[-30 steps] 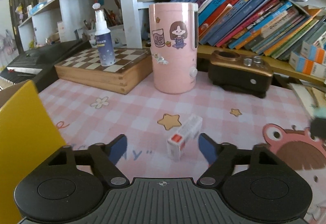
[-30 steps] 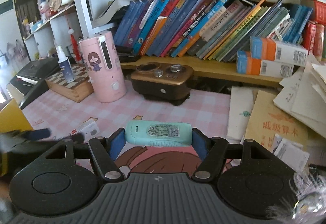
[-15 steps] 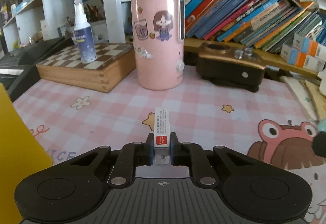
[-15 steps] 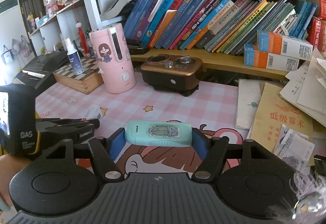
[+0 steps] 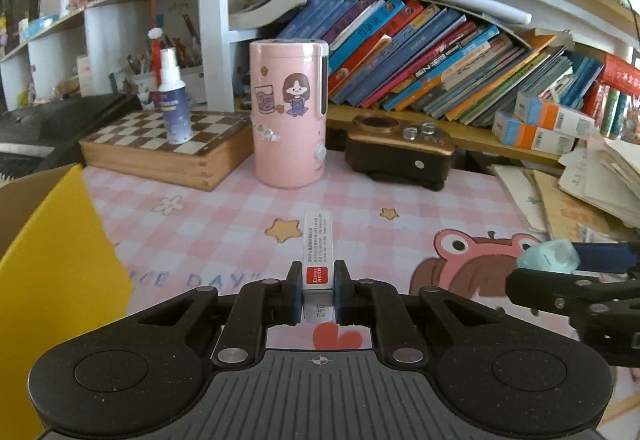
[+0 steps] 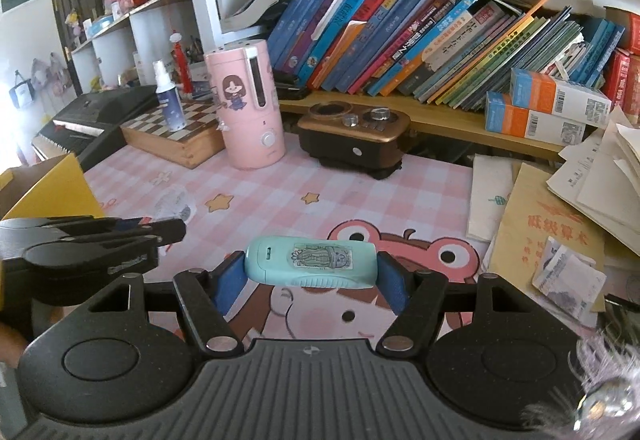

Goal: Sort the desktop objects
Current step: 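Carry the small box and green case with both tools over the yellow box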

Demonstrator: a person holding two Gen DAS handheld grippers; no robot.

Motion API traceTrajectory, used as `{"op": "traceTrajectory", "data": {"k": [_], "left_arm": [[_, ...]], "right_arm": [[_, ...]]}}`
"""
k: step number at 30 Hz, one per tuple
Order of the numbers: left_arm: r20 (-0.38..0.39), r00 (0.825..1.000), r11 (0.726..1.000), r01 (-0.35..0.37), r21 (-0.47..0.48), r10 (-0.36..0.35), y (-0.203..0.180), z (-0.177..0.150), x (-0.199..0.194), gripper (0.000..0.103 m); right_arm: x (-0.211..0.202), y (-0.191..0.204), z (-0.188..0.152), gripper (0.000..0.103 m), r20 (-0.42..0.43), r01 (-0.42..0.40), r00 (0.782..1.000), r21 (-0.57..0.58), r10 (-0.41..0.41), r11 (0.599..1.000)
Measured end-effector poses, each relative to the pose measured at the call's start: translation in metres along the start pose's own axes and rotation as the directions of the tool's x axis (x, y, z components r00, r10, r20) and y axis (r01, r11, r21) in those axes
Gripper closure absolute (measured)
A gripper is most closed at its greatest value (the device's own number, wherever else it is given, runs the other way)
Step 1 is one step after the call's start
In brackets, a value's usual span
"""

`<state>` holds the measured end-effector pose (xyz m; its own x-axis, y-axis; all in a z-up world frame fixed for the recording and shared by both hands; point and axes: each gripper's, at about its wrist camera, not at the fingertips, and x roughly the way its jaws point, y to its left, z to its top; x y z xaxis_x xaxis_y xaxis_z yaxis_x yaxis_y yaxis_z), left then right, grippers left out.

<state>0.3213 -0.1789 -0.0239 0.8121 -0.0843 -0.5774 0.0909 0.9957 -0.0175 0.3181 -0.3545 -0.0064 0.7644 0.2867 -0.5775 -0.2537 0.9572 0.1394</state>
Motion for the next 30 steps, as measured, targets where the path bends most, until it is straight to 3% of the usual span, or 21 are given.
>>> {"op": "traceTrajectory", "data": {"k": [19,30], "left_arm": [[-0.002,0.998,0.996,0.062,-0.058,-0.062,0.020,-0.044,-0.116,0.090],[-0.013,0.993,0.993,0.118,-0.025,-0.119,0.046,-0.080,-0.174,0.090]], "right_arm": [[-0.069,0.044,-0.036,0.036,-0.030,-0.009,1.000,-0.034,0.008,0.999],[-0.108,0.091,-0.077,0.036,-0.091,-0.005,0.996,-0.015,0.003,1.000]]}}
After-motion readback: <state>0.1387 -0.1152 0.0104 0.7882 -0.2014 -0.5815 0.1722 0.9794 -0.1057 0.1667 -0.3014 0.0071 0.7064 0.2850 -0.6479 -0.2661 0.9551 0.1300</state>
